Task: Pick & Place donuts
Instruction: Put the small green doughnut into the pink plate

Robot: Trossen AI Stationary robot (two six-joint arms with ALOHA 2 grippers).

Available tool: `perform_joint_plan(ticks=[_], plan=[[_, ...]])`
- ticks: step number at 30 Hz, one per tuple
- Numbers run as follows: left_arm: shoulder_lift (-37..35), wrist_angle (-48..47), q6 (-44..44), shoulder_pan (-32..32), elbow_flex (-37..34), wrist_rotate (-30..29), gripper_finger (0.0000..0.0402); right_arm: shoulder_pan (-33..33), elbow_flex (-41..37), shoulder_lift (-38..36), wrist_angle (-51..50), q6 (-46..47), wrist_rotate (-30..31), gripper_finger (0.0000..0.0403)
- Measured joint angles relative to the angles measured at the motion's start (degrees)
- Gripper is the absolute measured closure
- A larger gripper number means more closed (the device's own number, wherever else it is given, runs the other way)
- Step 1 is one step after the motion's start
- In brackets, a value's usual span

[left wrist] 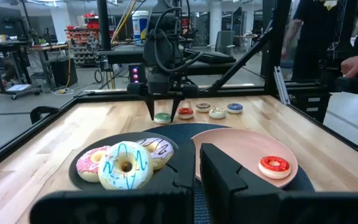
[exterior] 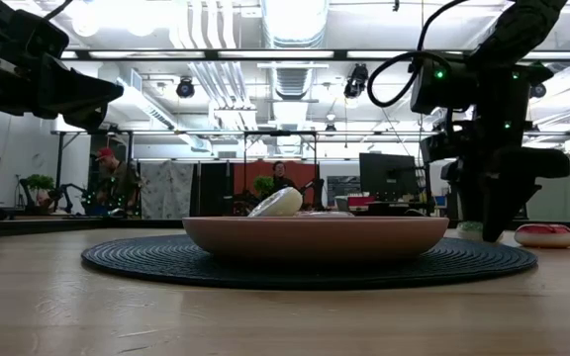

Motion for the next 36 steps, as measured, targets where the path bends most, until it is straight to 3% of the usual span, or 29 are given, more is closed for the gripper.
perform_joint_plan(ticks=[9,36], plan=[[0.00,-0.01,0.00,0.02,-0.01,-0.01,0.0402,0.00,-0.11,0.02,0.07,0.00,0.02,0.0192],[0.02,-0.01,0.00,0.00,-0.01,-0.01,0.0402,0.53,1.48,-2.23,-0.90,0.20,0.21,0.0193]])
